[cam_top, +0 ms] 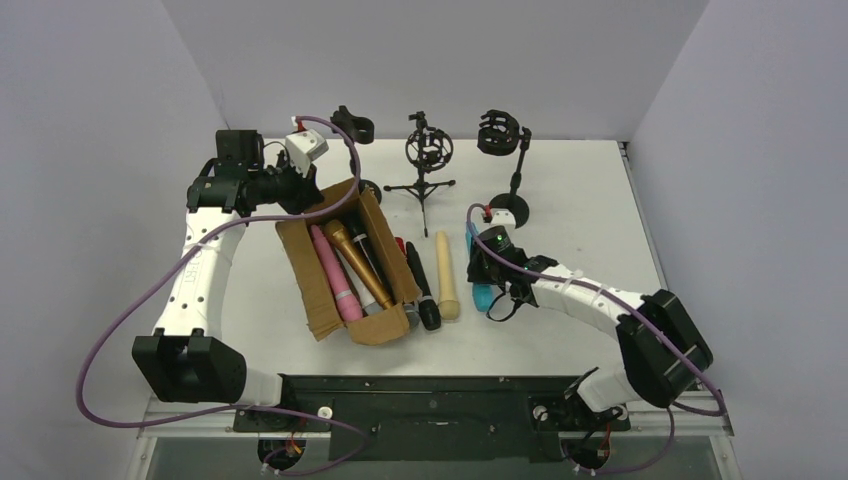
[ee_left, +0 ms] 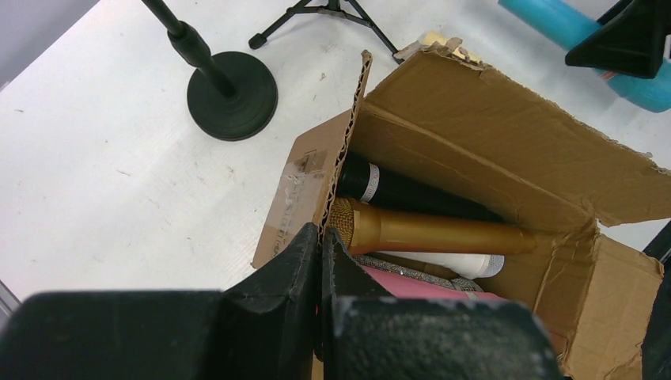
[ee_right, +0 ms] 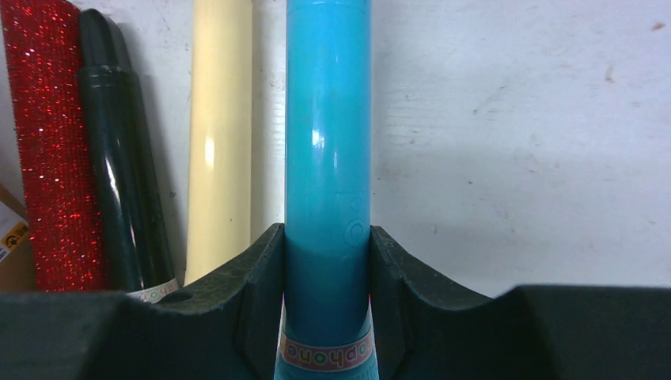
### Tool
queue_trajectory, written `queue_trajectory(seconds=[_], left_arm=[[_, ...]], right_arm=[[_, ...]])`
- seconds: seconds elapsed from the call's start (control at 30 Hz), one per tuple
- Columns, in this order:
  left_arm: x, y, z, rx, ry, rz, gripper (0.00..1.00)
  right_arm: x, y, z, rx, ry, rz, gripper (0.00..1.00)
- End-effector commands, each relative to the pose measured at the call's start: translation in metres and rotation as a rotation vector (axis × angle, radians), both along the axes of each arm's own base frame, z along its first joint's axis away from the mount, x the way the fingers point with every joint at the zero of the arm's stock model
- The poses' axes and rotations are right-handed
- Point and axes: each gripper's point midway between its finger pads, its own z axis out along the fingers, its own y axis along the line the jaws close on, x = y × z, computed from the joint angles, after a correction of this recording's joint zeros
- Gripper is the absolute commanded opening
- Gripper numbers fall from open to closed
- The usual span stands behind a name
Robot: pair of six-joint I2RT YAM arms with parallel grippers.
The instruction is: Attach the microphones to the stand
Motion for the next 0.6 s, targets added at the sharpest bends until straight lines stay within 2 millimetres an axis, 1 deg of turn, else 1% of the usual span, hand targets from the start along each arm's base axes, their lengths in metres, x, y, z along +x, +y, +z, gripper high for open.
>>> queue_trajectory(seconds=[0.0, 0.03, 0.13, 0.17, 0.33, 0.4, 0.43, 0.47, 0.5, 0.53, 0.57], left_arm=[[-0.004, -0.010, 0.029, -0.035, -0.076, -0.041, 0.00], [-0.004, -0.010, 0.028, -0.036, -0.075, -0.042, 0.00], [-0.004, -0.010, 0.027, -0.037, -0.072, -0.041, 0.00], [-0.004, -0.011, 0.027, -0.038, -0.072, -0.041, 0.00], [-0.004, -0.011, 0.026, -0.035, -0.071, -0.043, 0.00], [-0.004, -0.010, 0.025, -0.033, -0.070, -0.043, 0.00], [-0.004, -0.010, 0.025, -0.033, -0.070, -0.044, 0.00], [-0.003, -0.011, 0.025, -0.035, -0.070, -0.045, 0.00], [-0.003, -0.011, 0.024, -0.035, -0.067, -0.045, 0.00], [-0.003, -0.011, 0.025, -0.038, -0.067, -0.045, 0.00], [-0.003, -0.011, 0.024, -0.038, -0.066, -0.045, 0.00]], right_arm=[[0.020, 0.027, 0.001, 0.115, -0.046, 0.009, 0.00], [0.020, 0.028, -0.006, 0.112, -0.030, 0.007, 0.00], [0.027, 0.037, -0.011, 0.148, -0.029, 0.006, 0.00], [0.029, 0.039, -0.016, 0.150, -0.022, 0.004, 0.00], [0.027, 0.043, -0.032, 0.170, 0.012, -0.008, 0.01], [0.025, 0.041, -0.036, 0.169, 0.020, -0.013, 0.10], [0.024, 0.040, -0.037, 0.167, 0.023, -0.016, 0.18], [0.023, 0.039, -0.039, 0.165, 0.026, -0.017, 0.23], [0.022, 0.038, -0.039, 0.163, 0.028, -0.018, 0.30], [0.021, 0.037, -0.039, 0.162, 0.029, -0.020, 0.34], [0.021, 0.036, -0.038, 0.160, 0.027, -0.023, 0.40]])
